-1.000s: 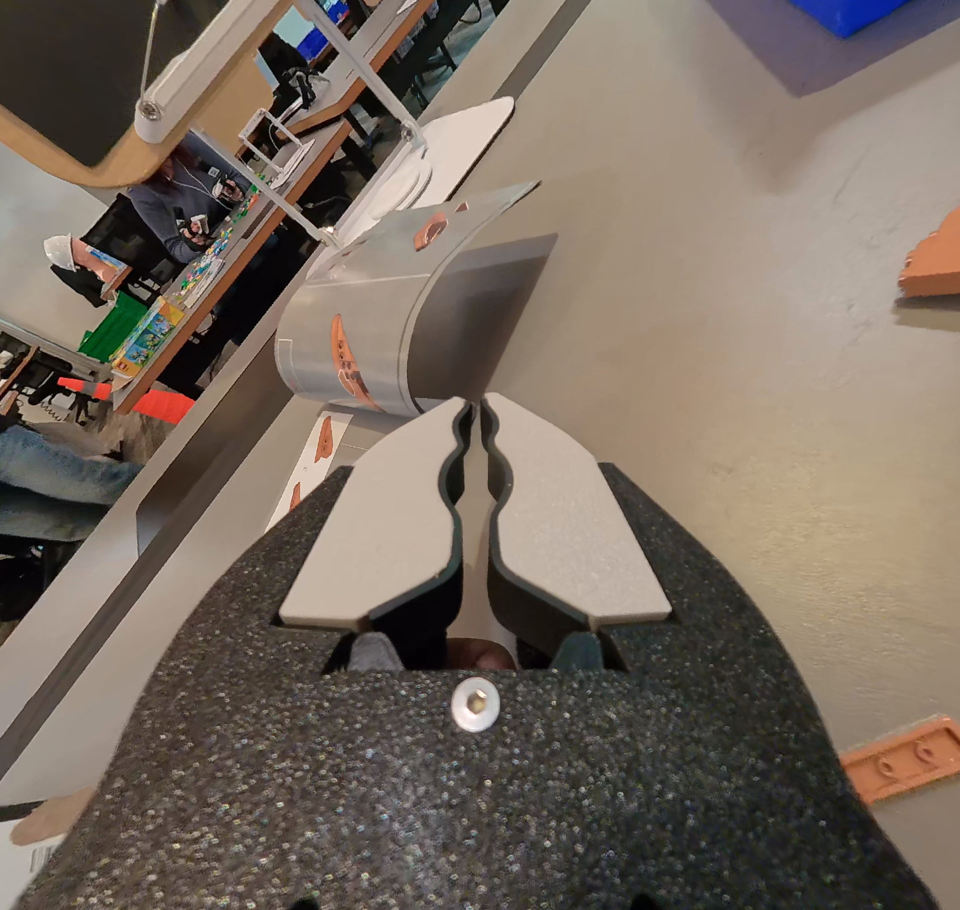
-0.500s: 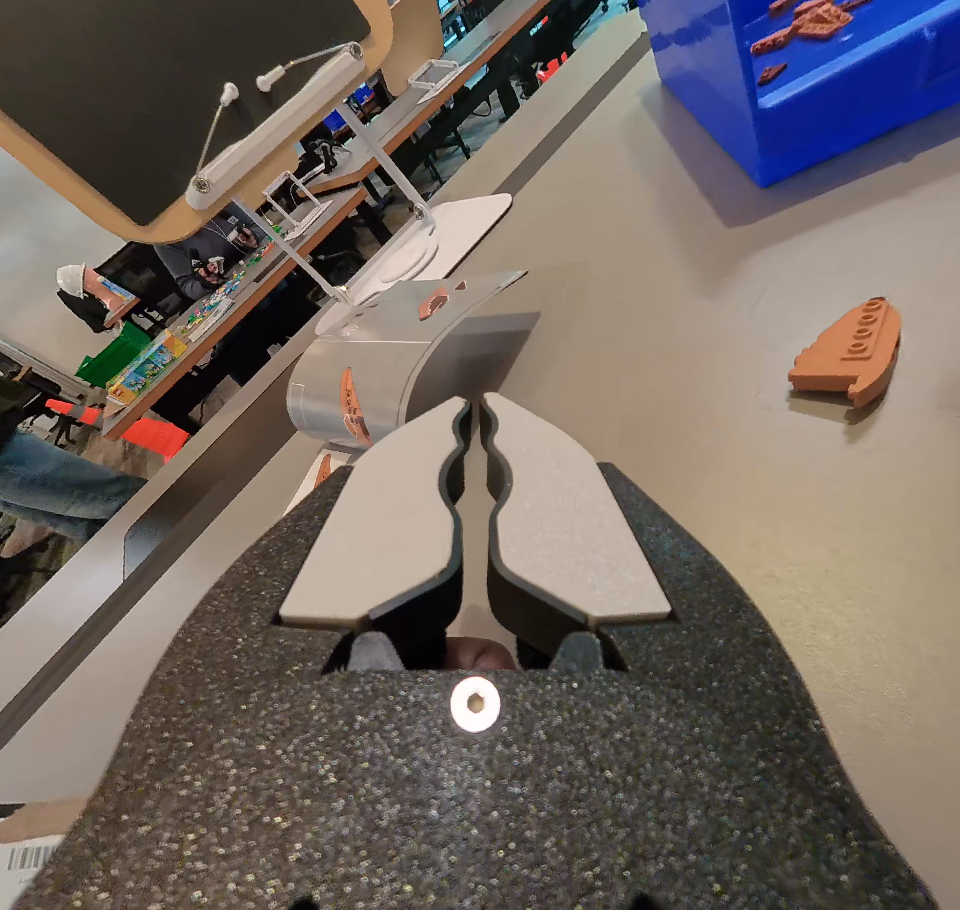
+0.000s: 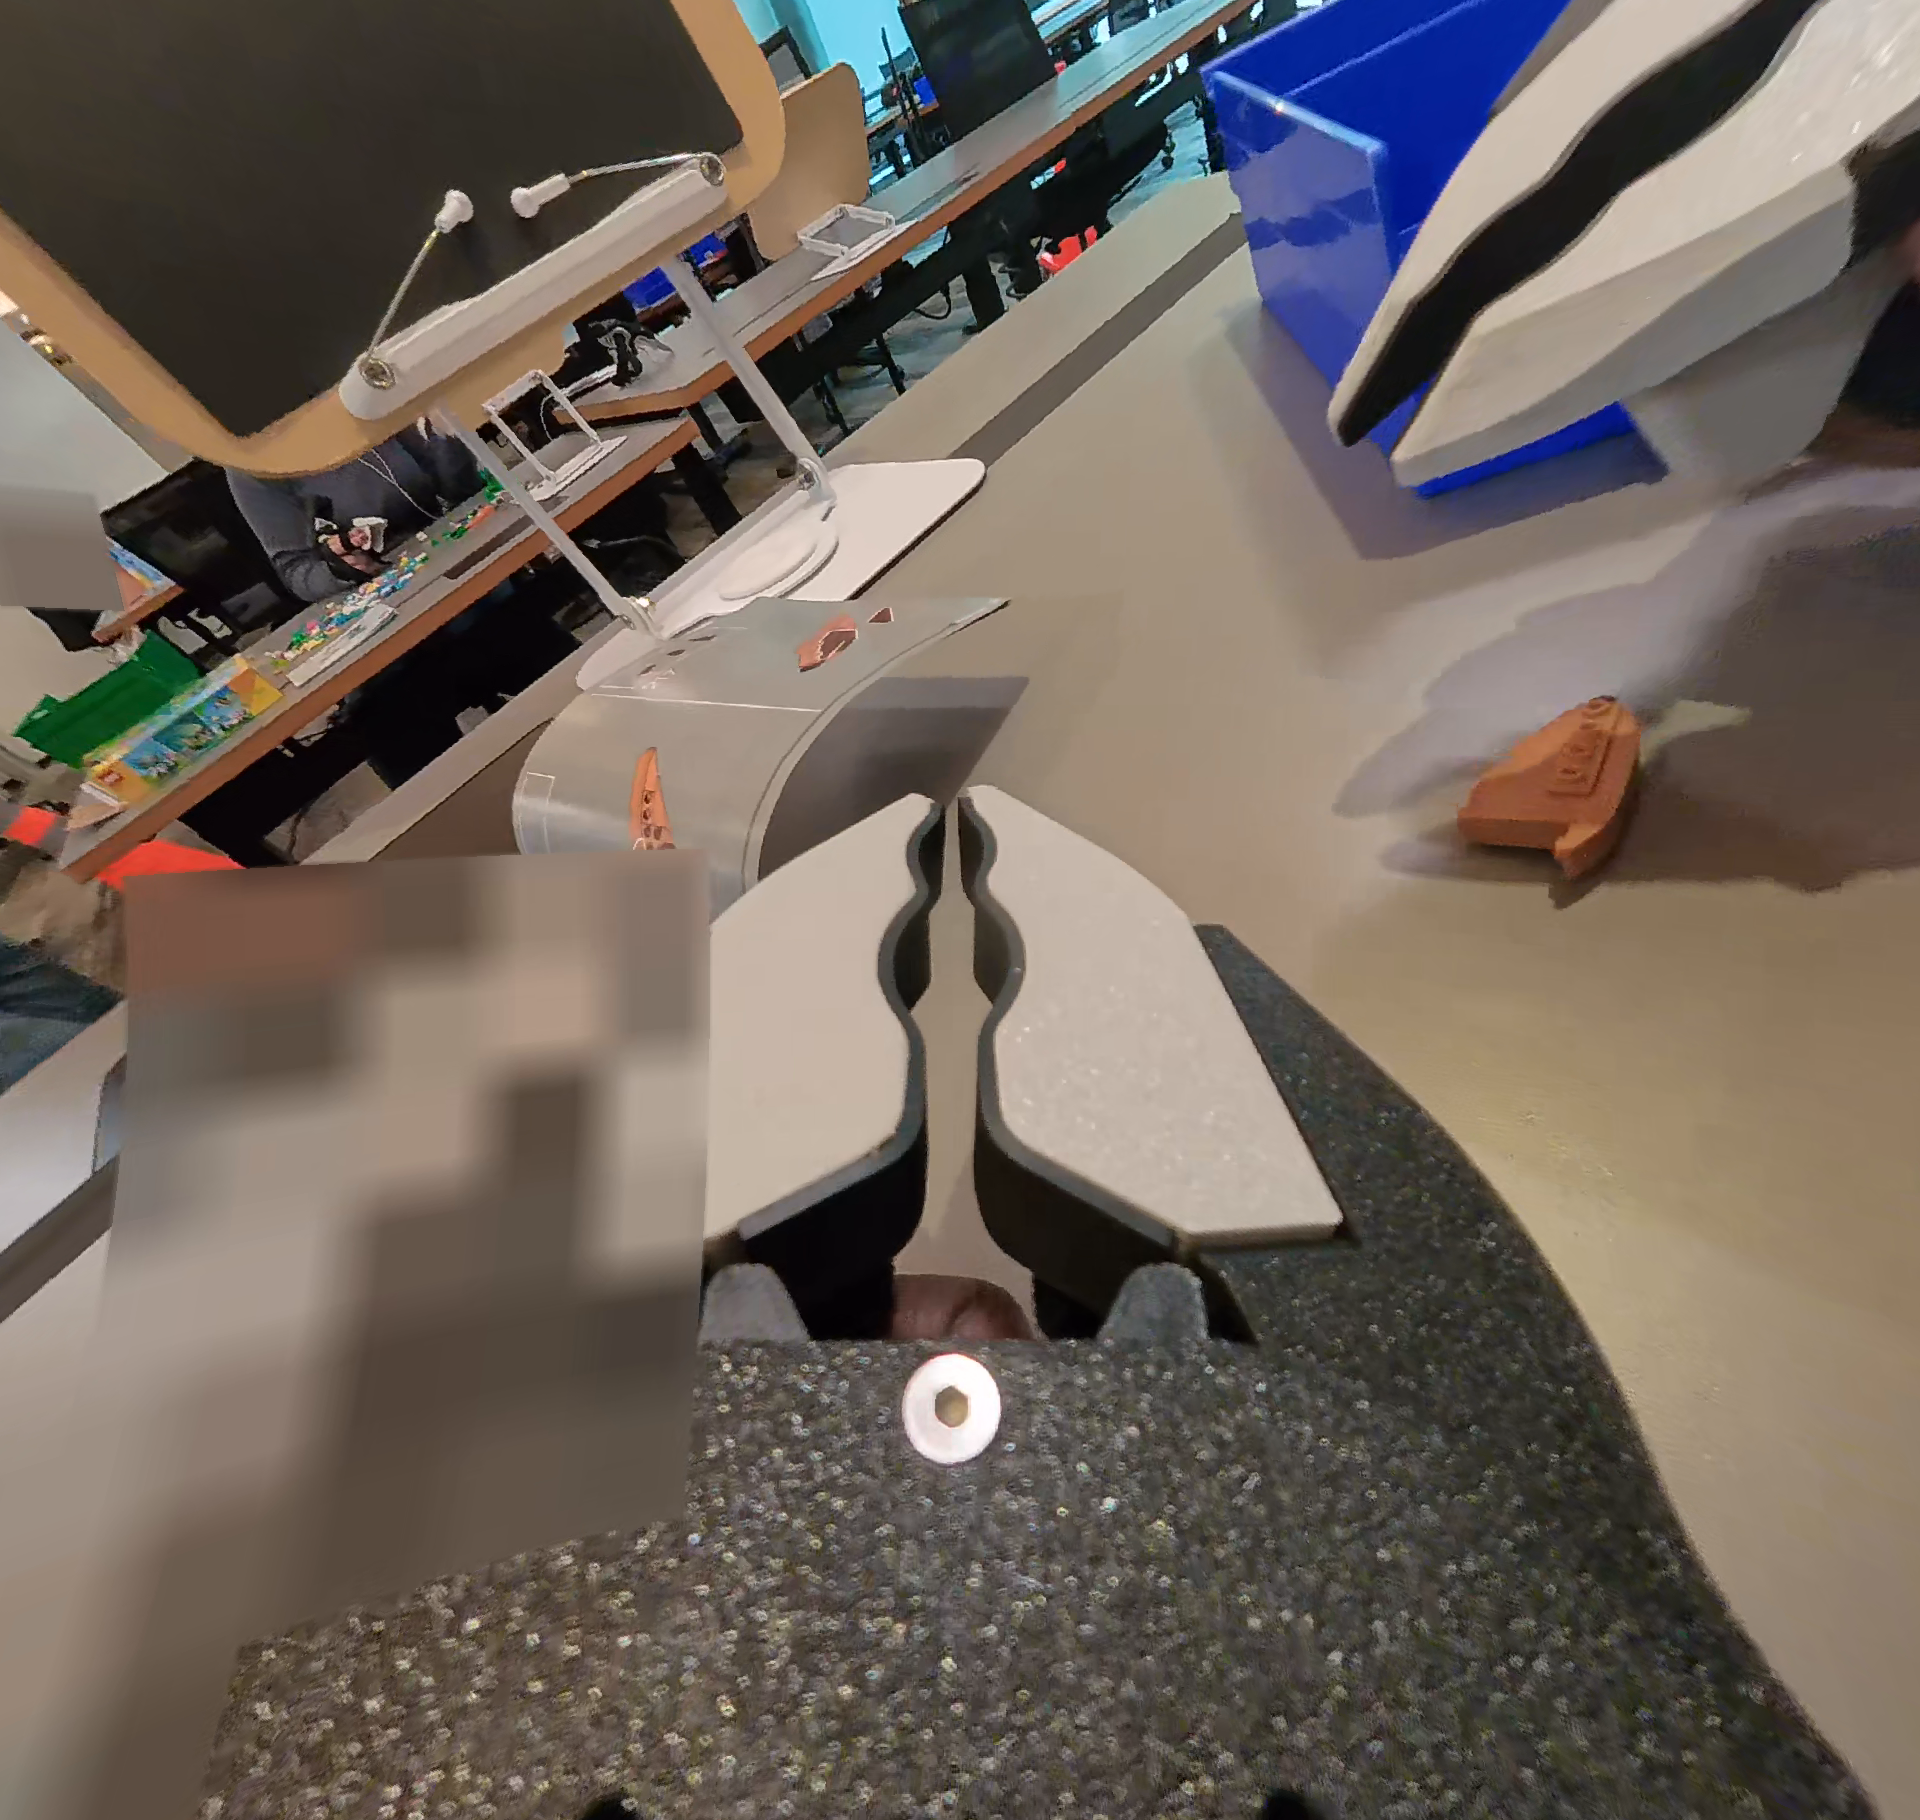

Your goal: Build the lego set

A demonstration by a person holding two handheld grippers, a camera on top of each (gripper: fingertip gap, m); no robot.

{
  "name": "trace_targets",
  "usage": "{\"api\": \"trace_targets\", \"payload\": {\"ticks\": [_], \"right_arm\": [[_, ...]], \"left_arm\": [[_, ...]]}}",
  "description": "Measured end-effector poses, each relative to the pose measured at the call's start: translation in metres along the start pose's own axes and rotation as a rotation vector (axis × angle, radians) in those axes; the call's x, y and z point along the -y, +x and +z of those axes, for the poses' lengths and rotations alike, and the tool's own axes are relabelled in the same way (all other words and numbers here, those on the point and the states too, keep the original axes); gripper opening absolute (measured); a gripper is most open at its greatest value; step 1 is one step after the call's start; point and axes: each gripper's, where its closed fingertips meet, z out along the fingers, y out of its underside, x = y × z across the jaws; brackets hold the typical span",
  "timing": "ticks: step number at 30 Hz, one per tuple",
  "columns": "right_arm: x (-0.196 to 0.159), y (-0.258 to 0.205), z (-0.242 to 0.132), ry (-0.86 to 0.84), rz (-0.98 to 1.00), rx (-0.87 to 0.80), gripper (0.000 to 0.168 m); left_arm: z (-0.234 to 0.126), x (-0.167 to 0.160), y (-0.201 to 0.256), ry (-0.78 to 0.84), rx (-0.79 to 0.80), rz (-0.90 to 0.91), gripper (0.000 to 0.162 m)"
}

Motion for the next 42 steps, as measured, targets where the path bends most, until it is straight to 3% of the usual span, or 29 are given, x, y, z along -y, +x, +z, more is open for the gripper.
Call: {"api": "trace_targets", "payload": {"ticks": [9,29,42], "right_arm": [[-0.02,0.005,-0.004,0.028,0.018,-0.005,0.013],[-0.025,0.011,-0.002,-0.007,0.068,-0.021,0.011],[-0.041,0.019,0.0,-0.118,0.074,-0.094,0.01]], "left_arm": [[-0.003,0.001,0.0,0.021,-0.03,-0.061,0.002],[-0.003,0.0,-0.006,0.02,-0.025,-0.104,0.002],[0.003,-0.026,-0.004,-0.155,-0.063,-0.106,0.002]]}}
